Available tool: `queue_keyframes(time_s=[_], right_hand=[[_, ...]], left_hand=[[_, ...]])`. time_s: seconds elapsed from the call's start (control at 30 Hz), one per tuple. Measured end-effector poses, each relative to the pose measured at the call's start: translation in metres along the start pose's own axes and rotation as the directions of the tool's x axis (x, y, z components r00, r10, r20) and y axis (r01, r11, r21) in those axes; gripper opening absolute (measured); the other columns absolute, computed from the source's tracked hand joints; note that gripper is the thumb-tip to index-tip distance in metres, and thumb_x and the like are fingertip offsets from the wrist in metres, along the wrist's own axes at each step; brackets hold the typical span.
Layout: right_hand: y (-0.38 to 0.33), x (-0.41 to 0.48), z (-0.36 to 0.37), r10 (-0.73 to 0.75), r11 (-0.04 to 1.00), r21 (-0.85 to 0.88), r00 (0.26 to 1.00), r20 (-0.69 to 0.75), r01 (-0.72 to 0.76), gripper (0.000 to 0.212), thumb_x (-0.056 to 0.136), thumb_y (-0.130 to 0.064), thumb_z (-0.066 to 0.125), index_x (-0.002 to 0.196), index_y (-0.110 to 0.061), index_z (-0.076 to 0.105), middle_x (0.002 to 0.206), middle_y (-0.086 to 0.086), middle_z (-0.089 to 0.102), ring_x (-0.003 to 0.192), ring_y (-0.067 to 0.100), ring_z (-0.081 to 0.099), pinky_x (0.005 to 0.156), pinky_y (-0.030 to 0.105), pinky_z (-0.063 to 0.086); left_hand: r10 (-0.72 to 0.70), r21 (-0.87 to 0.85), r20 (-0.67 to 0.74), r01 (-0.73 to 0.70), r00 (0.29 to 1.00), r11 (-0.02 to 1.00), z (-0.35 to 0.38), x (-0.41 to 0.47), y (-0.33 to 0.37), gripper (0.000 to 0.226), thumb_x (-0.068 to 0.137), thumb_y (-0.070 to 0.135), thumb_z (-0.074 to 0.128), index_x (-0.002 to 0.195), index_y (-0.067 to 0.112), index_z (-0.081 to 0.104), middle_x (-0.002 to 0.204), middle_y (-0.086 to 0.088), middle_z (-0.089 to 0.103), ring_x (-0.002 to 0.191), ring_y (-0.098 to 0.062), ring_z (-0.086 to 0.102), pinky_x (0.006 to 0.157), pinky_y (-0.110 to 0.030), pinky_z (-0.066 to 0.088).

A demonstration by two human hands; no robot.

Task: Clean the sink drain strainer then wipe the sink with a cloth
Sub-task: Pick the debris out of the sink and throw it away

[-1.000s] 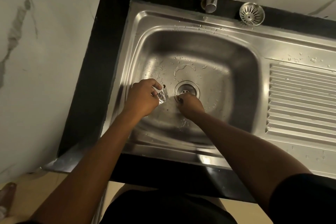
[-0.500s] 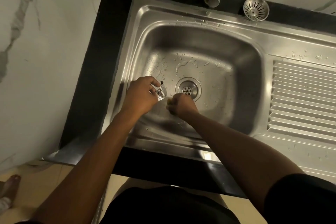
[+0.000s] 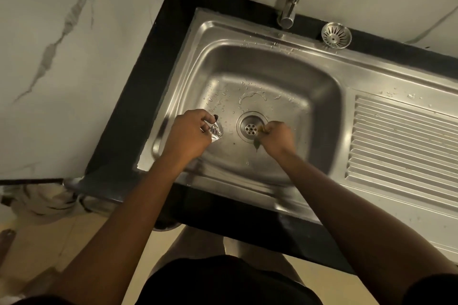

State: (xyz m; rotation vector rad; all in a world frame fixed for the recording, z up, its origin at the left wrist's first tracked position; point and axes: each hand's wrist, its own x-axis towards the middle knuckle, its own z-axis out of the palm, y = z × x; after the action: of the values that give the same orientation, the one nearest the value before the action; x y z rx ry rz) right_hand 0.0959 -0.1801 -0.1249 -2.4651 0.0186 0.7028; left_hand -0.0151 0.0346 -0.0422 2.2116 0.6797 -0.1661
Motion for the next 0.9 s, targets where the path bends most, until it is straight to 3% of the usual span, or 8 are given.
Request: queue_keyframes(time_s=[0.1,0.27,0.33,0.4,0.5,0.67,0.8,0.9], right_hand=[[0.004,-0.021,-0.023,-0.019,0.969,0.245,1.000,-0.006,0.020,0.005,0.089,-0.010,0.074,0.090,-0.013,0.077,0.081,0.006,0.078,0.067,0.021,0.077,0.064,0.035,0.066],[0.000,-0.062,-0.042,-0.119,0.869,0.485,0.993,0.006,0.101,0.012,0.095,-0.008,0.070,0.090,-0.018,0.076,0.096,0.010,0.078,0.082,0.024,0.079,0.066,0.030,0.064],[-0.005,-0.079,-0.043,-0.151,0.832,0.542,0.988,0.021,0.116,0.012,0.098,-0.009,0.068,0.092,-0.017,0.075,0.102,0.011,0.076,0.087,0.023,0.077,0.067,0.031,0.065],[-0.010,-0.098,-0.043,-0.195,0.804,0.580,0.980,0.048,0.132,0.015,0.100,-0.008,0.065,0.093,-0.017,0.074,0.103,0.009,0.074,0.086,0.020,0.077,0.067,0.031,0.065],[-0.019,-0.127,-0.040,-0.264,0.763,0.633,0.957,0.117,0.132,0.015,0.100,-0.004,0.065,0.098,-0.016,0.074,0.102,0.009,0.074,0.085,0.019,0.077,0.065,0.029,0.063],[-0.034,-0.179,-0.018,-0.379,0.770,0.615,0.898,0.224,0.171,0.019,0.094,-0.007,0.075,0.107,-0.020,0.072,0.096,-0.001,0.076,0.092,0.020,0.077,0.072,0.033,0.064],[-0.045,-0.215,0.011,-0.464,0.781,0.578,0.840,0.282,0.237,0.017,0.093,-0.012,0.076,0.100,-0.027,0.073,0.089,-0.011,0.079,0.082,0.007,0.077,0.065,0.022,0.061],[-0.048,-0.236,0.041,-0.482,0.806,0.535,0.805,0.347,0.252,0.015,0.093,-0.016,0.076,0.097,-0.031,0.074,0.091,-0.014,0.079,0.084,0.004,0.076,0.066,0.017,0.058]], left_hand=[[0.021,-0.039,-0.054,-0.023,0.998,0.999,0.002,-0.026,0.006,0.030,0.088,0.000,0.068,0.107,0.021,0.079,0.090,0.003,0.072,0.075,-0.003,0.065,0.069,-0.013,0.048],[0.028,-0.114,-0.157,-0.046,0.987,0.992,0.009,-0.069,0.011,0.026,0.090,0.002,0.073,0.105,0.022,0.080,0.086,0.017,0.067,0.074,0.005,0.064,0.073,-0.004,0.051],[0.009,-0.194,-0.174,-0.043,0.985,0.980,0.009,-0.085,0.011,0.027,0.089,0.003,0.077,0.101,0.027,0.078,0.087,0.016,0.070,0.077,0.001,0.068,0.084,-0.022,0.061],[-0.027,-0.276,-0.197,-0.029,0.980,0.961,0.009,-0.104,0.008,0.023,0.089,0.008,0.079,0.097,0.029,0.078,0.090,0.008,0.075,0.081,-0.010,0.073,0.085,-0.037,0.064],[-0.101,-0.369,-0.242,0.005,0.965,0.929,0.006,-0.133,0.000,0.011,0.090,0.017,0.081,0.098,0.024,0.082,0.088,0.003,0.079,0.081,-0.018,0.076,0.086,-0.047,0.065],[-0.206,-0.508,-0.266,0.045,0.942,0.860,-0.005,-0.188,-0.028,0.009,0.090,0.017,0.082,0.092,0.026,0.084,0.082,0.002,0.081,0.077,-0.015,0.079,0.079,-0.043,0.068],[-0.275,-0.527,-0.267,0.098,0.924,0.844,-0.012,-0.224,-0.060,0.010,0.091,0.020,0.082,0.091,0.030,0.082,0.078,0.001,0.081,0.072,-0.025,0.079,0.078,-0.045,0.067],[-0.329,-0.551,-0.267,0.136,0.906,0.823,-0.013,-0.247,-0.088,0.002,0.091,0.019,0.082,0.093,0.020,0.083,0.076,-0.001,0.081,0.068,-0.021,0.078,0.076,-0.042,0.068]])
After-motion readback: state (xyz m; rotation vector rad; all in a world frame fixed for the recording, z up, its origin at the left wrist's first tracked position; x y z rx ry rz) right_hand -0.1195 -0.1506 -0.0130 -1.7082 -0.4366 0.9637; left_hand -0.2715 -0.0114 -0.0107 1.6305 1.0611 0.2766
